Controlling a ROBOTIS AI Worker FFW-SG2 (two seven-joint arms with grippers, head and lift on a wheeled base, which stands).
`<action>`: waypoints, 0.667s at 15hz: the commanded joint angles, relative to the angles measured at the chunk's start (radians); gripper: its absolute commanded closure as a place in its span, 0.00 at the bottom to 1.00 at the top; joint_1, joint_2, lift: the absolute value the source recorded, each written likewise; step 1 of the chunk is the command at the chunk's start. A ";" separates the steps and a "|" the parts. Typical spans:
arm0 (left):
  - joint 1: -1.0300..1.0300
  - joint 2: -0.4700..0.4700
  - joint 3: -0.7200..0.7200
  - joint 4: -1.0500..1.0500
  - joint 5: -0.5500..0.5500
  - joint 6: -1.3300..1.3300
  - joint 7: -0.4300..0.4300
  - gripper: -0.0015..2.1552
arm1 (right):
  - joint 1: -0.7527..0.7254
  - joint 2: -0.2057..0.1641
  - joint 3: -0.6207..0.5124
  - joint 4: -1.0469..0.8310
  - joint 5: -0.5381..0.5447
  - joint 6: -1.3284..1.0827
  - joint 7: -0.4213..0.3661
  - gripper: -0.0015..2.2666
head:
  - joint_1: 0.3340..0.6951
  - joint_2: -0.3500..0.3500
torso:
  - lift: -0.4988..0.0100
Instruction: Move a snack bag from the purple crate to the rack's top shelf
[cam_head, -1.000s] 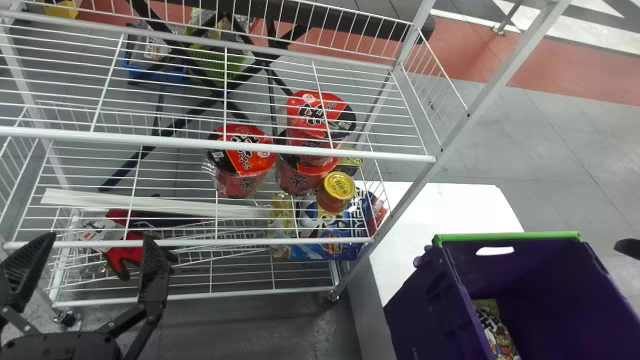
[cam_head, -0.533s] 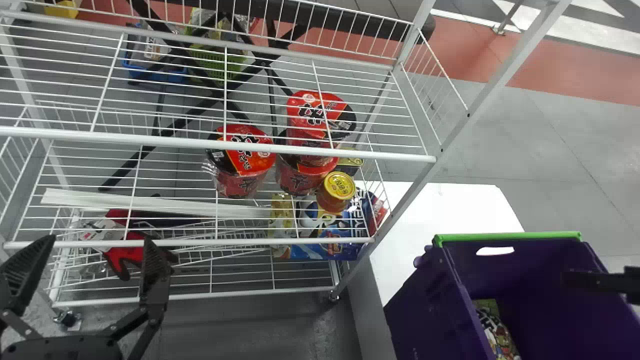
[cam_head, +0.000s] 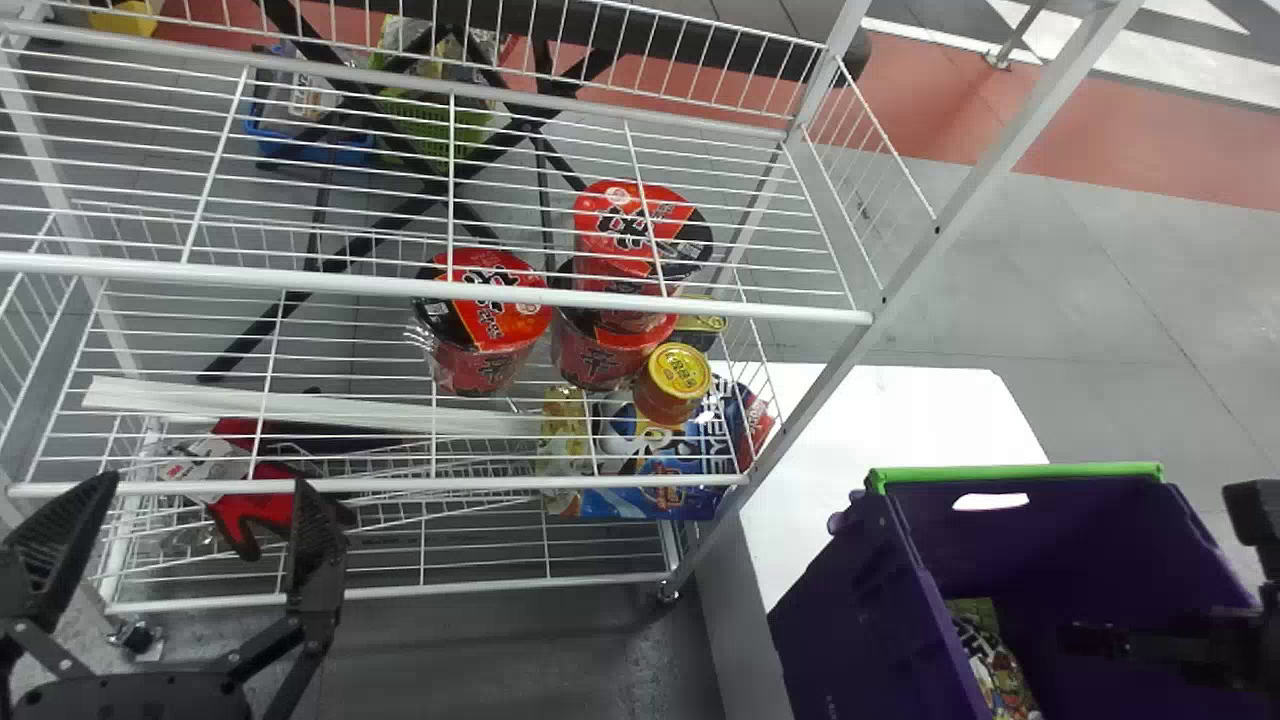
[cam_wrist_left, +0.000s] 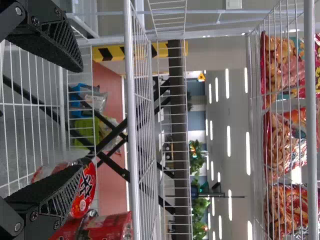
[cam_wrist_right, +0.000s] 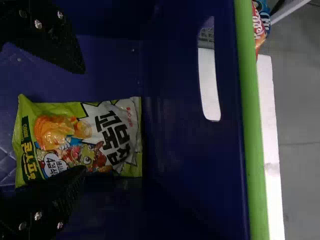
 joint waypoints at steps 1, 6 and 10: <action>0.000 0.003 -0.001 0.001 0.000 0.005 0.003 0.07 | 0.001 0.002 0.004 0.023 0.009 -0.001 0.005 0.07 | 1.00 0.00 | 0.08; 0.000 0.008 -0.003 0.001 0.005 0.011 0.011 0.07 | 0.003 -0.002 0.039 0.126 0.023 -0.090 0.005 0.07 | 1.00 0.00 | 0.08; 0.000 0.008 -0.010 -0.003 0.005 0.044 0.008 0.07 | 0.003 -0.009 0.064 0.178 0.049 -0.109 0.005 0.08 | 1.00 0.00 | 0.08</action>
